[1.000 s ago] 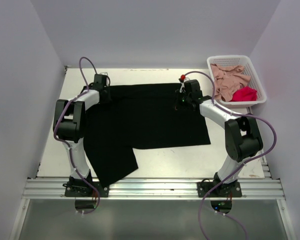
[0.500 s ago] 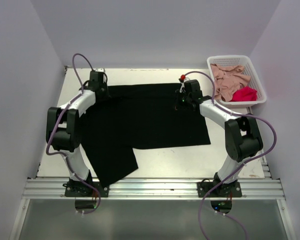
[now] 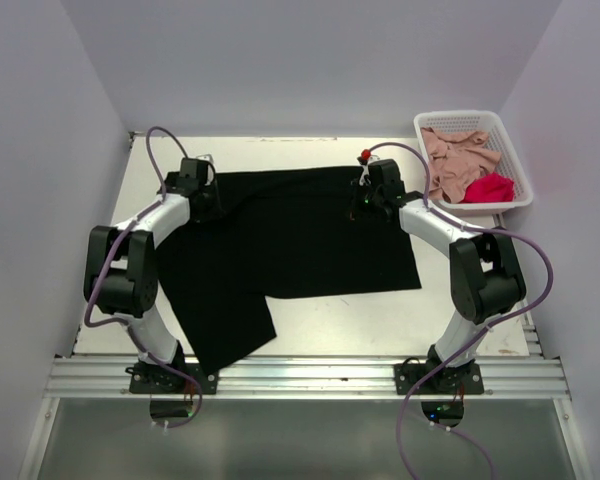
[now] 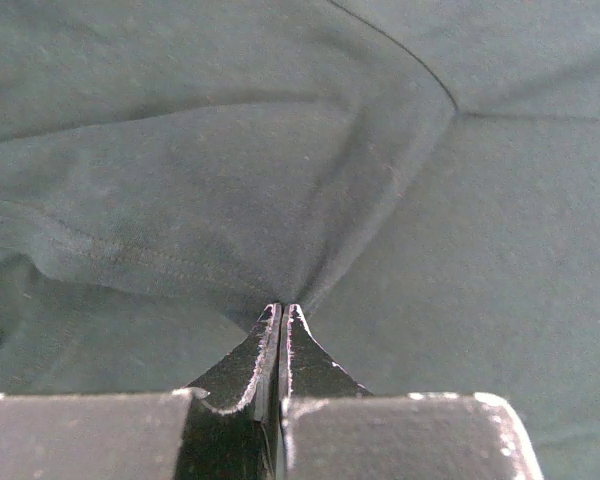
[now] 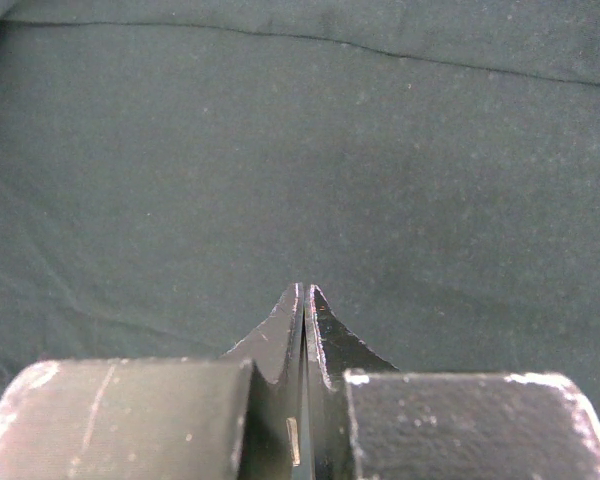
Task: Fold and stack the t-shirts
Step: Fold the flattened tshirt in 1/3 of the way
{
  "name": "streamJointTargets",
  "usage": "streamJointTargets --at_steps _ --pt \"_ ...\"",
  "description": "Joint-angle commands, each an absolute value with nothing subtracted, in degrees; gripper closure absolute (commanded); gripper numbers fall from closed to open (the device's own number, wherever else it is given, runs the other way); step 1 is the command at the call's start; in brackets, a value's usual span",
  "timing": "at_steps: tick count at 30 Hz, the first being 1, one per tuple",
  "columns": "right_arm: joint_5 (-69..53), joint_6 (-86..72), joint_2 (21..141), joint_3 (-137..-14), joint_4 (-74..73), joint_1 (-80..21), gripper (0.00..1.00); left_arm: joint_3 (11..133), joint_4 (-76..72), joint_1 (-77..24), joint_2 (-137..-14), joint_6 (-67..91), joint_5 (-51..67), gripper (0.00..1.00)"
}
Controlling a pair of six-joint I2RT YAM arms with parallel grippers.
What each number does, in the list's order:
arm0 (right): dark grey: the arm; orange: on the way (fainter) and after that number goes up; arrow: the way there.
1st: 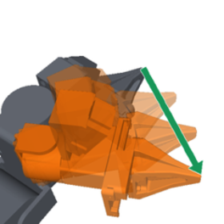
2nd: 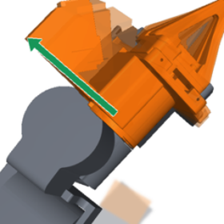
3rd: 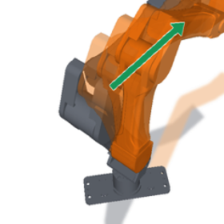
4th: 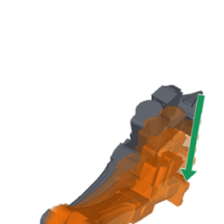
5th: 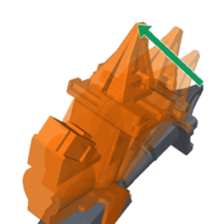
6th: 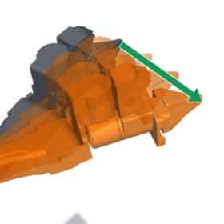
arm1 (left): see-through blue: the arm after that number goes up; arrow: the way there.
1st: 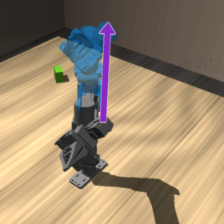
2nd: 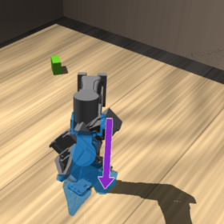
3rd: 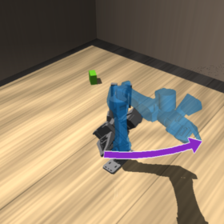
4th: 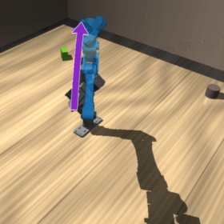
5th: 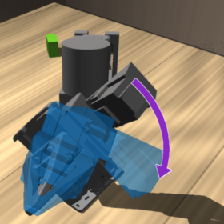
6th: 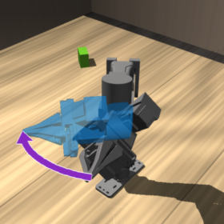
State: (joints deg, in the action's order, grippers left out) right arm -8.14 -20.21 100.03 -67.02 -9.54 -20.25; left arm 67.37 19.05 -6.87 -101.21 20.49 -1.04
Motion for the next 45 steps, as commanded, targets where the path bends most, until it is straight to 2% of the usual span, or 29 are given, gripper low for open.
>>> streamJointTargets --at_steps 1,38,40,42,43,45 --pt "-7.65 -19.07 98.53 -67.76 -9.67 -20.57 1.00 65.84 19.34 -7.91 -97.12 22.67 1.49 1.00" --pt "-7.47 -18.81 98.44 -67.94 -9.58 -20.48 1.00 67.50 21.45 -14.68 -95.19 30.32 5.54 0.99" --pt "-7.56 -18.81 98.44 -67.94 -9.58 -20.57 1.00 67.67 21.53 -15.03 -95.19 30.24 5.27 0.96" --pt "-7.47 -18.81 98.35 -68.03 -9.58 -20.48 1.00 67.85 21.79 -15.12 -95.45 30.06 4.75 0.84" --pt "-7.56 -18.81 98.44 -67.94 -9.58 -20.48 1.00 67.85 21.97 -15.12 -95.45 29.97 4.40 0.67" --pt "-7.56 -18.72 98.53 -67.94 -9.75 -20.57 1.00 67.68 22.24 -15.12 -95.10 29.79 2.73 0.48"
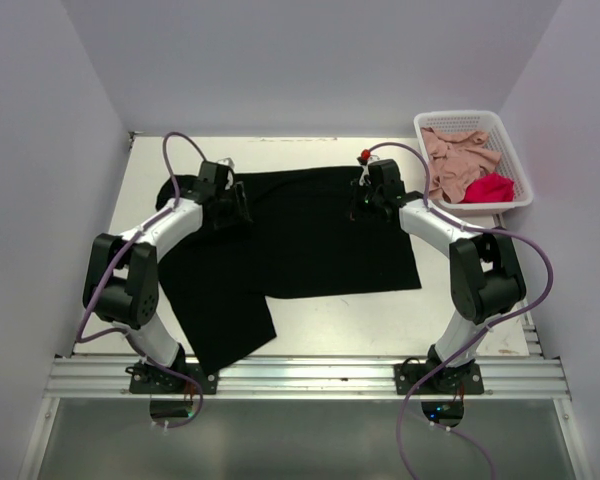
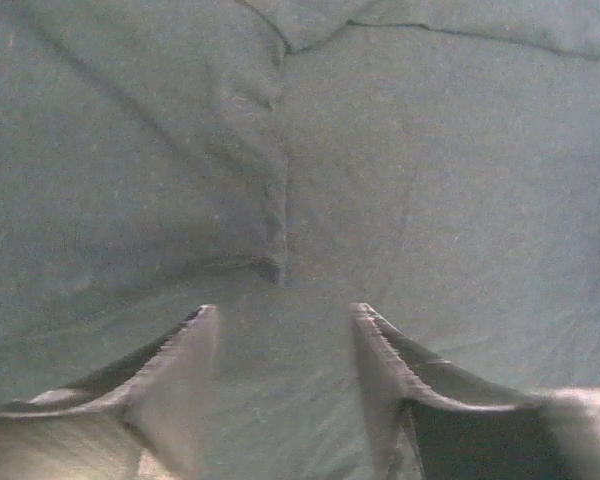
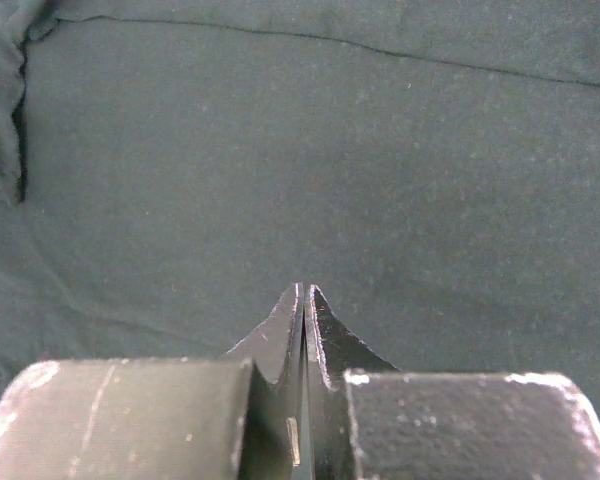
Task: Fold and stack the t-shirts
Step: Fold the flattened tshirt in 1/3 of the way
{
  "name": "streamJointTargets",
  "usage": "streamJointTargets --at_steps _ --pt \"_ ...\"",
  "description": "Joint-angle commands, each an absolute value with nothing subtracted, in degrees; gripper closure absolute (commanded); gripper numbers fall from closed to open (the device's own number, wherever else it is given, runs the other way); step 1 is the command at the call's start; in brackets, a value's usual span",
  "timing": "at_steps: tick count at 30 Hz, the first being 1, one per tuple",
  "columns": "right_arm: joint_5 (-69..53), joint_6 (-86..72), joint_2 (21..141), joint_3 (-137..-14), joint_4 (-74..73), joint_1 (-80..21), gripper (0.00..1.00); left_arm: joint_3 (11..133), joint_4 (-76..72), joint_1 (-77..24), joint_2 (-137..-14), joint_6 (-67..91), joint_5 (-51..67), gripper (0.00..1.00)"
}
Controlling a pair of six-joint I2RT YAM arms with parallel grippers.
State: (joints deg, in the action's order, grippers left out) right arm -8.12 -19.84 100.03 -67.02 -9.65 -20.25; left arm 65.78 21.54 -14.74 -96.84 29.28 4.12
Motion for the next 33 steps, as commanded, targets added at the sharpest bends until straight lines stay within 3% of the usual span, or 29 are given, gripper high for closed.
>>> streamJointTargets --at_steps 1,3,6,11,14,15,17,33 --pt "-7.65 -18.72 98.53 -67.94 -9.76 -20.48 1.00 67.68 22.15 -15.12 -94.75 29.79 1.77 0.37" --pt "-7.56 -18.72 98.79 -68.03 -9.84 -20.57 1.00 66.80 21.36 -15.12 -92.82 30.06 -2.35 0.24" --pt "-7.65 -18.63 98.96 -68.03 -9.93 -20.48 1.00 63.64 18.73 -15.12 -88.18 30.23 -7.81 0.17" --pt "-7.82 -18.63 98.96 -68.12 -10.02 -20.48 1.00 58.72 19.16 -15.12 -84.12 31.55 -15.98 0.20" --pt "-8.35 -18.81 98.88 -67.94 -9.84 -20.57 1.00 54.42 18.90 -15.12 -82.89 33.31 -18.36 0.46" --pt "-8.44 -18.90 98.88 -67.94 -9.84 -20.48 1.00 53.27 18.81 -15.12 -82.88 33.75 -18.46 0.69" --pt "-8.79 -18.98 98.79 -67.68 -9.67 -20.48 1.00 50.72 18.72 -15.12 -83.14 35.15 -18.72 0.98" --pt "-8.70 -18.72 98.26 -67.59 -10.28 -21.00 1.00 48.51 16.08 -14.94 -89.20 36.91 -24.61 1.00"
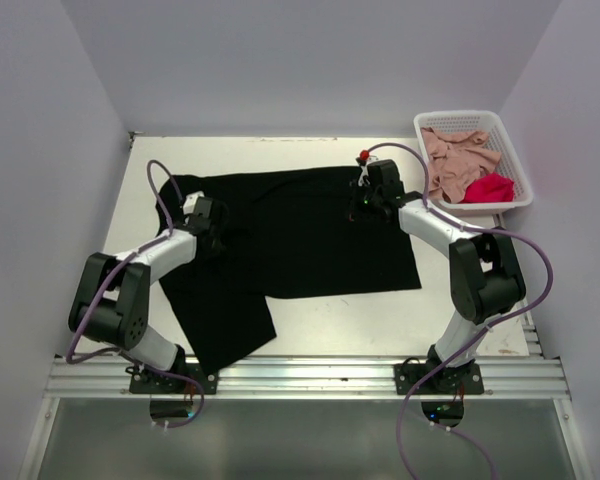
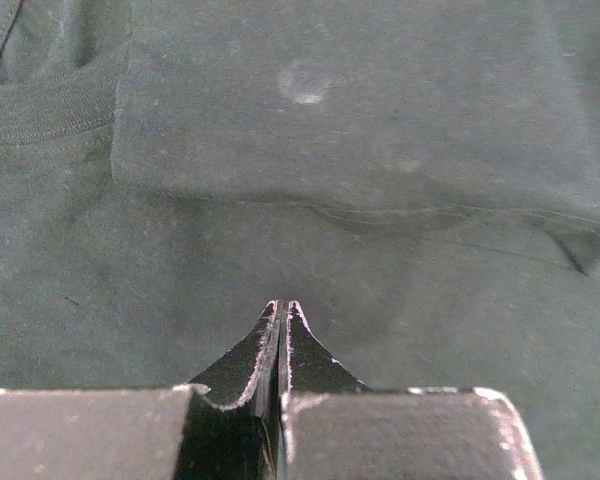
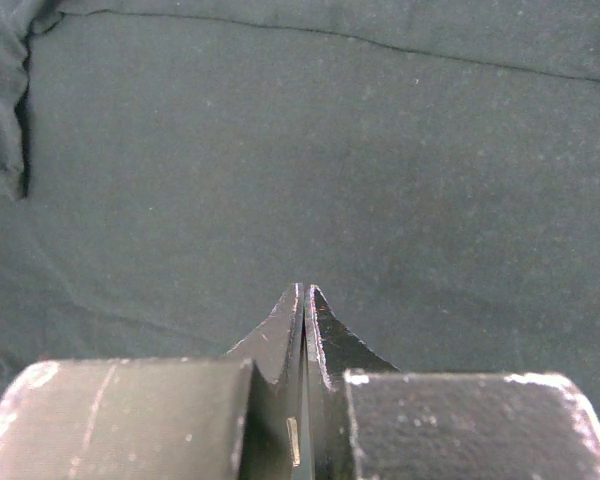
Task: Fold and stack the t-shirts
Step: Fold the flattened tshirt in 1/3 of the way
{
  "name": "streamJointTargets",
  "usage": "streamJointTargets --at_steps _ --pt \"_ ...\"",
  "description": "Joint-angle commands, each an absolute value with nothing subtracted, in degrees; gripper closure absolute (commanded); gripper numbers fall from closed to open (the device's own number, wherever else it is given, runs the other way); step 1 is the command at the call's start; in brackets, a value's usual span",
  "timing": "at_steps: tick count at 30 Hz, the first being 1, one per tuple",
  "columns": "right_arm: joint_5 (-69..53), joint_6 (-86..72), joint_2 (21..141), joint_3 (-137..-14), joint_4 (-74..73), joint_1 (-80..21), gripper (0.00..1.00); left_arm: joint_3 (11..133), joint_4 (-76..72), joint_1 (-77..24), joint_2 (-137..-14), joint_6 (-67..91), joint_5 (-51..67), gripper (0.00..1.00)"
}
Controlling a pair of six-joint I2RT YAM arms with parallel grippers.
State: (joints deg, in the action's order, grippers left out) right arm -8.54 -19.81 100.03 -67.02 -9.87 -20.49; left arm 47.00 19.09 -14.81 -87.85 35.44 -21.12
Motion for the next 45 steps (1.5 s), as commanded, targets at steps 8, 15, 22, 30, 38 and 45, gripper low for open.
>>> streamJointTargets --at_steps 8,15,22,30,38,45 --pt "-8.26 -18.46 98.09 -67.68 -10.81 -21.09 1.00 50.10 15.03 -13.98 -93.34 37.35 -26.98 1.00" --pt "-8.17 -18.28 98.44 -67.94 -11.07 -21.27 1.00 52.12 15.38 -12.92 -94.39 36.91 -28.39 1.00" --pt "-8.09 -18.11 98.96 -68.38 -11.25 -21.36 1.00 54.23 15.29 -11.60 -96.59 36.39 -28.65 1.00" --pt "-7.73 -17.84 99.23 -68.55 -11.43 -21.36 1.00 58.27 14.68 -10.46 -100.28 35.86 -26.99 1.00" --pt "-7.82 -17.84 99.84 -68.64 -11.25 -21.53 1.00 62.14 15.20 -10.72 -100.55 34.72 -23.91 1.00" --pt "-7.91 -17.67 100.11 -68.56 -11.16 -21.53 1.00 65.04 16.08 -10.81 -102.65 33.58 -24.08 1.00"
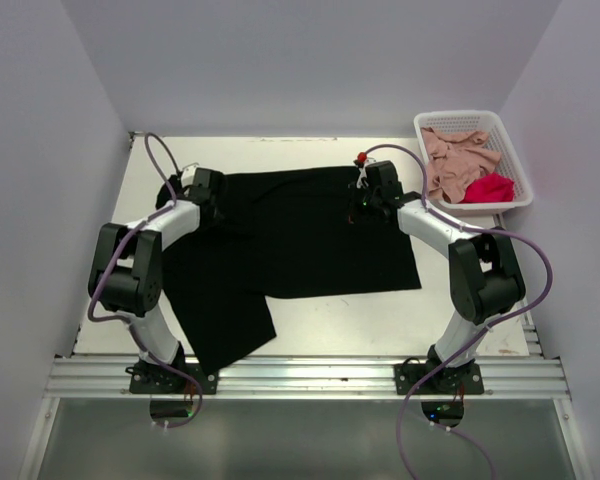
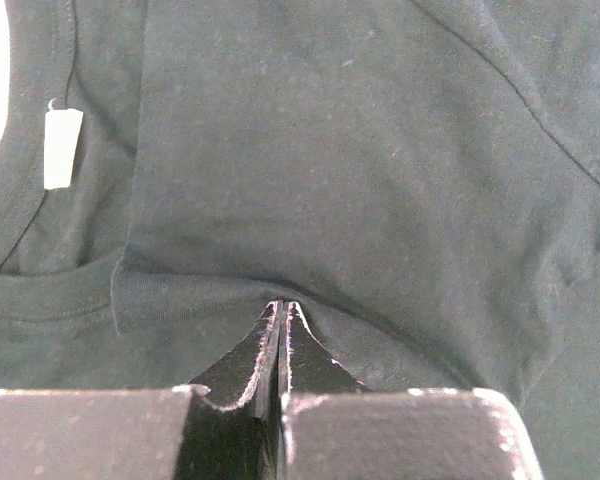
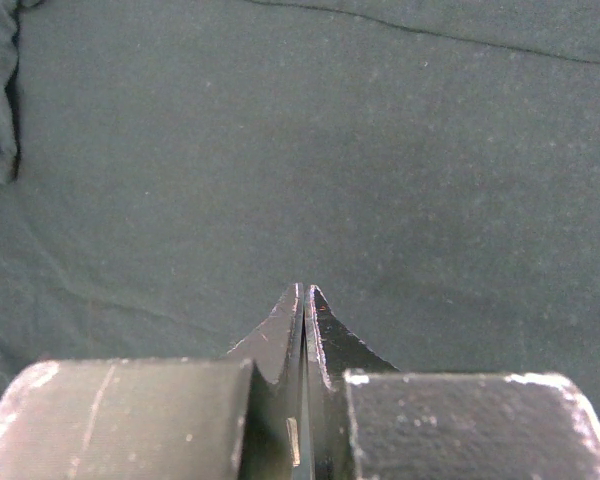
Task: Fold and stack the t-shirts
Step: Fold the flattened tshirt in 1/3 of the way
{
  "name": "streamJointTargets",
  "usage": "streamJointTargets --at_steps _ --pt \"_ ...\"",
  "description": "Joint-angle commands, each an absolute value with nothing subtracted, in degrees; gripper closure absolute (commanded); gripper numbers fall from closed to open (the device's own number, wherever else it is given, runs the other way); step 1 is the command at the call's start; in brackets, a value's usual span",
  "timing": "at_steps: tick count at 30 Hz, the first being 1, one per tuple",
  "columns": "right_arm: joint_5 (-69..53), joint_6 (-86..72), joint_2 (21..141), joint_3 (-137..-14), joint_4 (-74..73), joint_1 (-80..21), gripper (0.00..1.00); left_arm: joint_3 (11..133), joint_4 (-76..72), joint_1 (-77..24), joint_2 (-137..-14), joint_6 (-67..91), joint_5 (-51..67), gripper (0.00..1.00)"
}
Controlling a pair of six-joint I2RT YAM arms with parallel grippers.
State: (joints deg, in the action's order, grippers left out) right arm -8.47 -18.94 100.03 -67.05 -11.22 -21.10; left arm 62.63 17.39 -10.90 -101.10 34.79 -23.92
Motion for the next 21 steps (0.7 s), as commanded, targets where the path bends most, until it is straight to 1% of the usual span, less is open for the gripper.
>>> streamJointTargets --at_steps 1,9,16,21 --pt "-7.91 -17.58 100.19 -68.47 -11.25 -21.45 1.00 65.13 16.17 -10.81 -103.35 33.40 -24.17 1.00" --pt "-7.82 -17.49 100.28 -68.55 -11.34 -21.53 1.00 65.57 16.35 -10.72 -105.21 33.31 -24.17 1.00" --pt "-8.09 -17.58 100.20 -68.47 -11.25 -21.53 1.00 65.30 16.96 -10.81 -100.82 32.61 -23.38 1.00" --pt "-8.26 -17.67 100.11 -68.47 -11.16 -21.53 1.00 65.30 18.01 -10.72 -99.49 31.91 -25.48 1.00"
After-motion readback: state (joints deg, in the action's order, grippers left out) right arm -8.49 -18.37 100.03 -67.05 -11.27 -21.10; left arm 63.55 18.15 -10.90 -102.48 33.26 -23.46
